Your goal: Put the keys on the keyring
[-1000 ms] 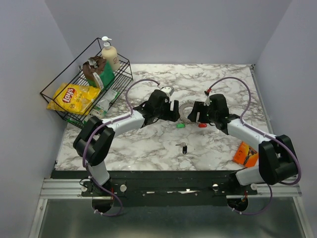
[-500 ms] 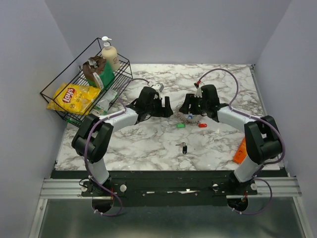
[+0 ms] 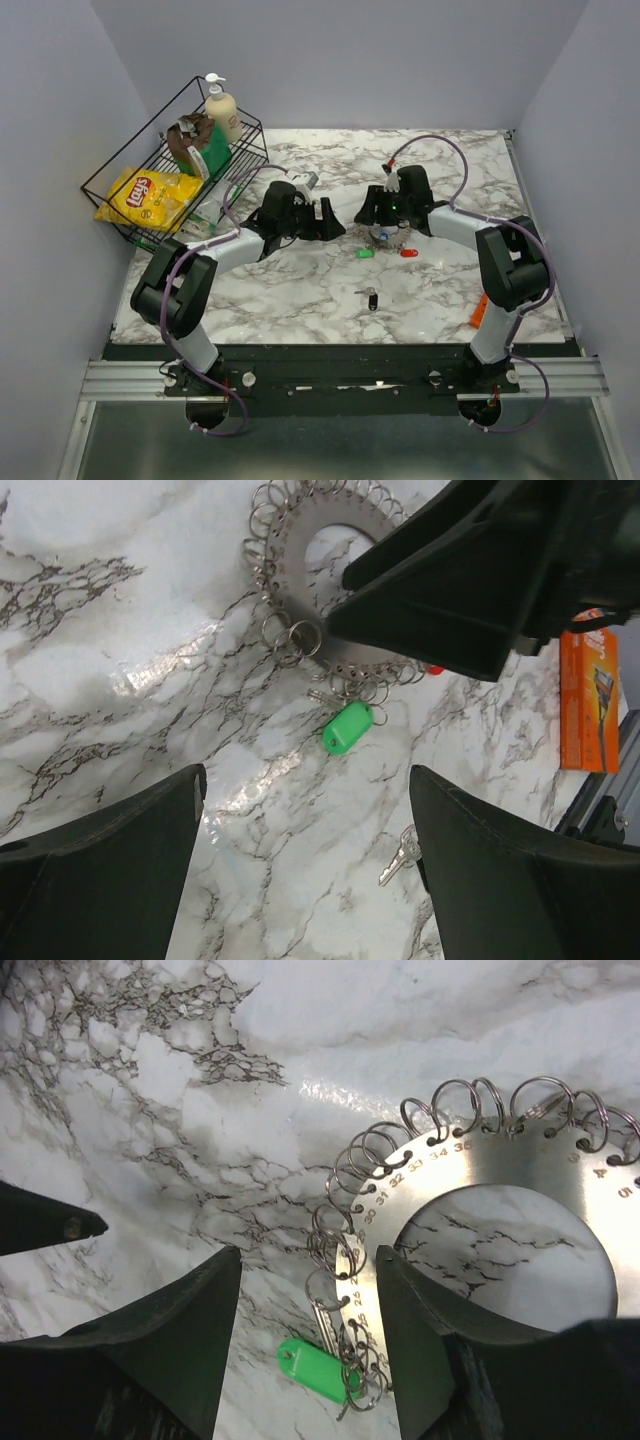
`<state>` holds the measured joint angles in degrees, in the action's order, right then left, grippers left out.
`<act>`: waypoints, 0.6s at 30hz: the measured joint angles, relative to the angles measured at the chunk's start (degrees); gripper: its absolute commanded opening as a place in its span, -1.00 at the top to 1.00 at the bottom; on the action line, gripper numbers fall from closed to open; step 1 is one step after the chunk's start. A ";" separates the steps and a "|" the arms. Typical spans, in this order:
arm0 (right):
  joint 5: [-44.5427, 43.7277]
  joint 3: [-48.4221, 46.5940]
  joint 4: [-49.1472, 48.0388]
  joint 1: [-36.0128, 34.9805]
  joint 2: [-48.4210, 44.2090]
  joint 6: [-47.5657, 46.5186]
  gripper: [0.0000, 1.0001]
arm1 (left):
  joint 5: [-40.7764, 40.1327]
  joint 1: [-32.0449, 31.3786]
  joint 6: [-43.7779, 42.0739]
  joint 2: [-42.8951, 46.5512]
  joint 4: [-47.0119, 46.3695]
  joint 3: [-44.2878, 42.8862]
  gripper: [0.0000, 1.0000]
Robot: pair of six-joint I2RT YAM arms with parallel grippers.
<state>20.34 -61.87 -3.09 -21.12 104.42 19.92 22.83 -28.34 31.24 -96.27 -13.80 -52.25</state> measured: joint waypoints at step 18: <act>0.52 -5.05 0.61 -0.31 6.29 1.53 -0.01 | 0.13 0.00 -1.27 2.45 -0.20 1.49 -0.84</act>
<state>20.86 -66.92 -2.48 -21.43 110.72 21.45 22.96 -28.34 29.98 -93.82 -14.00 -50.76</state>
